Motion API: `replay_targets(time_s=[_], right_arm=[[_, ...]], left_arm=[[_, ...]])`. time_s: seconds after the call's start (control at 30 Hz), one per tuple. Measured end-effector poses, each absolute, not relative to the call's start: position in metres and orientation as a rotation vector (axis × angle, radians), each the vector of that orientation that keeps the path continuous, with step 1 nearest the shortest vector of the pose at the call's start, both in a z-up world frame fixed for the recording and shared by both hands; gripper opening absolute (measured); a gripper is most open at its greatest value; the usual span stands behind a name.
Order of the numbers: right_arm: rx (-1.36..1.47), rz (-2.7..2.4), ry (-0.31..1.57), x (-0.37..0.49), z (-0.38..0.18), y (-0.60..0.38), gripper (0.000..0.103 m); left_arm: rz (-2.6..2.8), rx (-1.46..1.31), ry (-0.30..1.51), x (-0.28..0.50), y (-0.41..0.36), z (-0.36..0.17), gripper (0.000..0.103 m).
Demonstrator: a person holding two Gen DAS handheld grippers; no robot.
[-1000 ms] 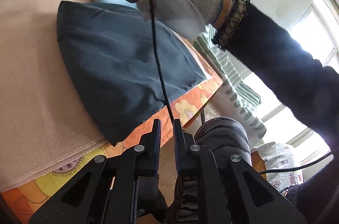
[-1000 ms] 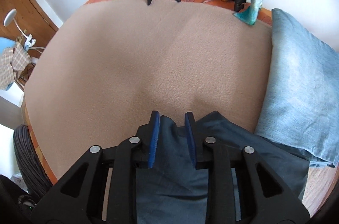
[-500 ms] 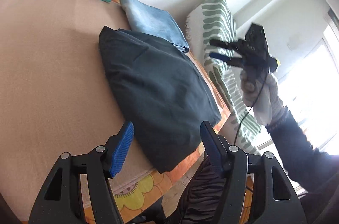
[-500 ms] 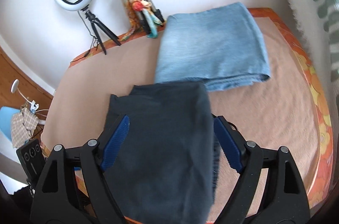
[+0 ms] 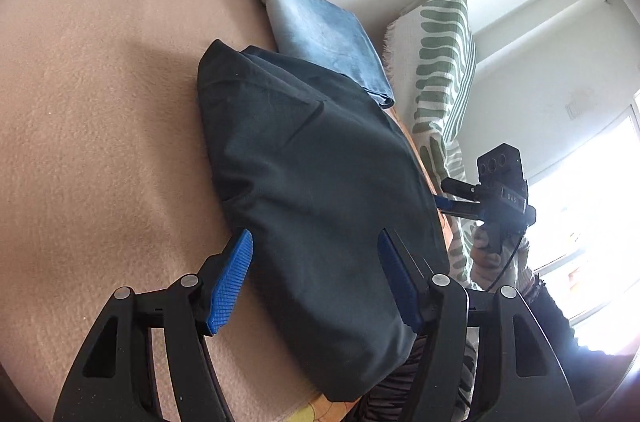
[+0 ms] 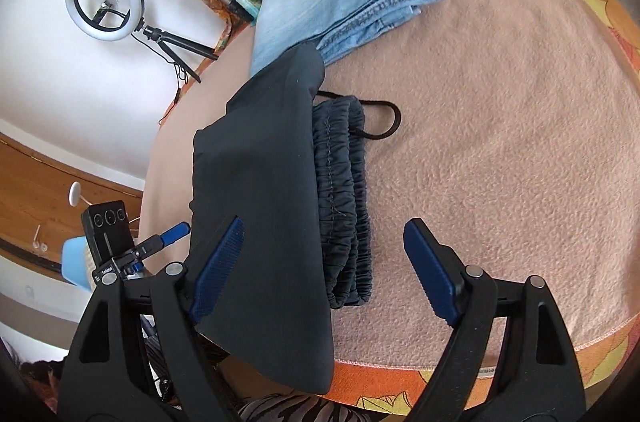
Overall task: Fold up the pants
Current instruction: 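Lift the folded pants with the right tool and shift them on the bed, then close the left tool on the dark pants bundle beside the right tool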
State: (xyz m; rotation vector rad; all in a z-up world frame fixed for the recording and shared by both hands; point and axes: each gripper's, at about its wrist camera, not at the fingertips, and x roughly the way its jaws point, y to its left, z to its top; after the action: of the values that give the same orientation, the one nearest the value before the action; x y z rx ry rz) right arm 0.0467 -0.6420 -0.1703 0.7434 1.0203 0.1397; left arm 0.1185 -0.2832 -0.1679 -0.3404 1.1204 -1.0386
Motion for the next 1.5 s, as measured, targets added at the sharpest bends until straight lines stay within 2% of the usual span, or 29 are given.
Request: replay_targets(time_s=[0.23, 0.6, 0.7, 0.8, 1.03, 1.07, 1.13, 1.17, 1.23, 1.3, 1.37, 1.43, 1.5], right_arm=[[0.783, 0.264, 1.056, 0.066, -0.197, -0.628, 0.085], [0.849, 0.347, 0.979, 0.07, -0.204, -0.631, 0.088], [0.853, 0.349, 0.979, 0.068, -0.205, -0.632, 0.083], [0.792, 0.307, 1.025, 0.068, -0.202, -0.63, 0.071], [0.775, 0.307, 1.06, 0.071, -0.2, -0.619, 0.076], [0.818, 0.314, 1.04, 0.073, -0.203, -0.621, 0.075], [0.891, 0.323, 1.021, 0.078, -0.209, -0.624, 0.061], [0.91, 0.336, 1.008, 0.078, -0.209, -0.624, 0.059], [0.904, 0.372, 0.981, 0.08, -0.204, -0.621, 0.047], [0.863, 0.388, 0.966, 0.082, -0.197, -0.618, 0.046], [0.851, 0.375, 0.98, 0.084, -0.198, -0.616, 0.046], [0.889, 0.353, 1.0, 0.087, -0.206, -0.617, 0.06], [0.918, 0.339, 1.004, 0.09, -0.213, -0.617, 0.063]], left_arm=[[-1.022, -0.359, 1.148, 0.126, -0.292, -0.177, 0.065], [-1.06, -0.423, 1.153, 0.138, -0.29, -0.185, 0.065], [-1.059, -0.413, 1.148, 0.139, -0.294, -0.184, 0.065], [-1.061, -0.417, 1.15, 0.141, -0.293, -0.183, 0.065], [-1.059, -0.403, 1.132, 0.138, -0.296, -0.184, 0.065], [-1.063, -0.397, 1.13, 0.138, -0.298, -0.184, 0.065], [-1.065, -0.395, 1.133, 0.137, -0.298, -0.182, 0.065], [-1.064, -0.396, 1.137, 0.138, -0.298, -0.182, 0.065], [-1.064, -0.395, 1.141, 0.138, -0.299, -0.182, 0.065], [-1.062, -0.393, 1.141, 0.139, -0.298, -0.182, 0.065], [-1.048, -0.401, 1.14, 0.139, -0.296, -0.181, 0.065], [-1.026, -0.414, 1.141, 0.141, -0.296, -0.181, 0.066], [-1.018, -0.419, 1.138, 0.143, -0.297, -0.181, 0.067]])
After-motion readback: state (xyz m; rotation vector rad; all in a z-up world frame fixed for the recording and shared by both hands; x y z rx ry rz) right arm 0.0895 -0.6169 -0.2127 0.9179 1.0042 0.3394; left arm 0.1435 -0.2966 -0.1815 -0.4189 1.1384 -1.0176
